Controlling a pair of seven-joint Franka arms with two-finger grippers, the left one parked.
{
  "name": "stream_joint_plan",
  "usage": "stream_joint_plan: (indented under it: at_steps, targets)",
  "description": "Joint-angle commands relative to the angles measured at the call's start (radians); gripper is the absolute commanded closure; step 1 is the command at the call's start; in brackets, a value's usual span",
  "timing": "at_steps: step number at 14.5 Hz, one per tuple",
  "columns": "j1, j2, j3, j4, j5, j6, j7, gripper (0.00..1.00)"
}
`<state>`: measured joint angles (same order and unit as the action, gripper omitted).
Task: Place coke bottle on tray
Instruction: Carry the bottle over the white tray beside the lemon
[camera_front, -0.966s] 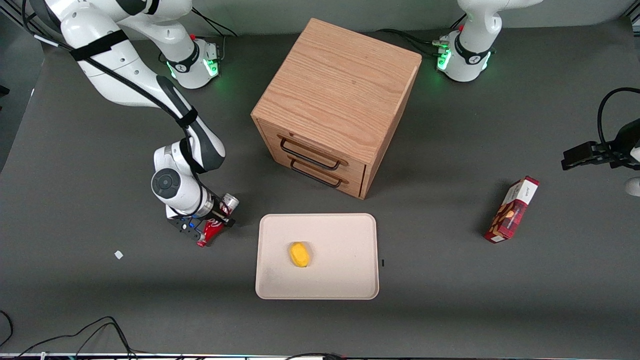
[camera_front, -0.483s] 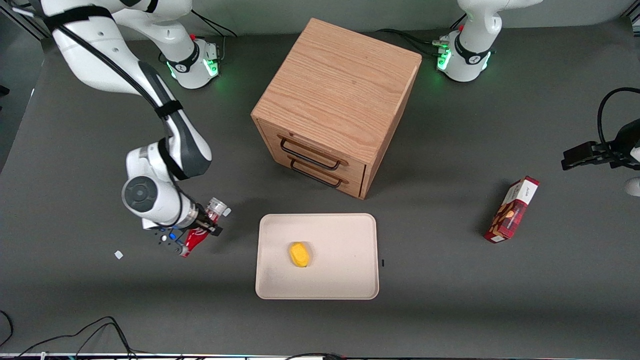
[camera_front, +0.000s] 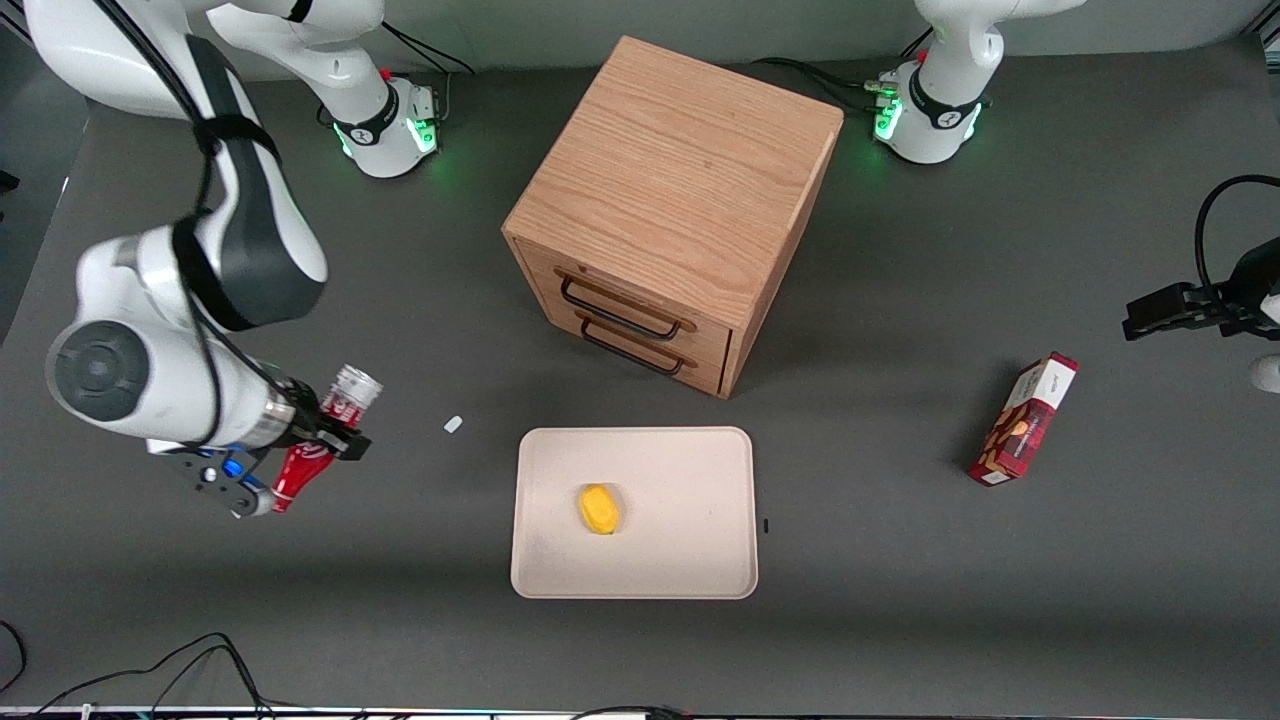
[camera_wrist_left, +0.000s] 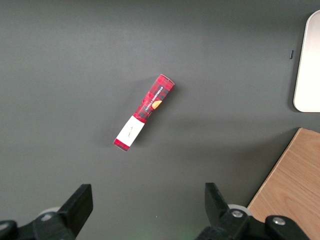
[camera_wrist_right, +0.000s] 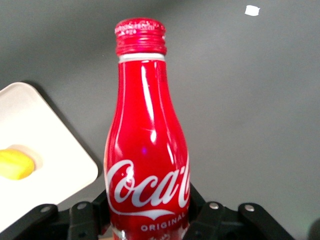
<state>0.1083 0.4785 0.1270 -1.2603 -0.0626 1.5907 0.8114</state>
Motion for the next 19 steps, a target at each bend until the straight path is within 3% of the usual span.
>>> stream_joint_plan:
  at_steps: [1,6,14,19]
  targets:
    - [-0.001,0.032,0.008,0.143,0.023,-0.092,-0.024,1.00]
    - [0.080,0.225,-0.001,0.330,0.018,-0.009,-0.024,1.00]
    - [0.188,0.477,-0.012,0.338,0.015,0.320,-0.144,1.00]
    - [0.237,0.568,-0.035,0.337,0.013,0.371,-0.259,1.00]
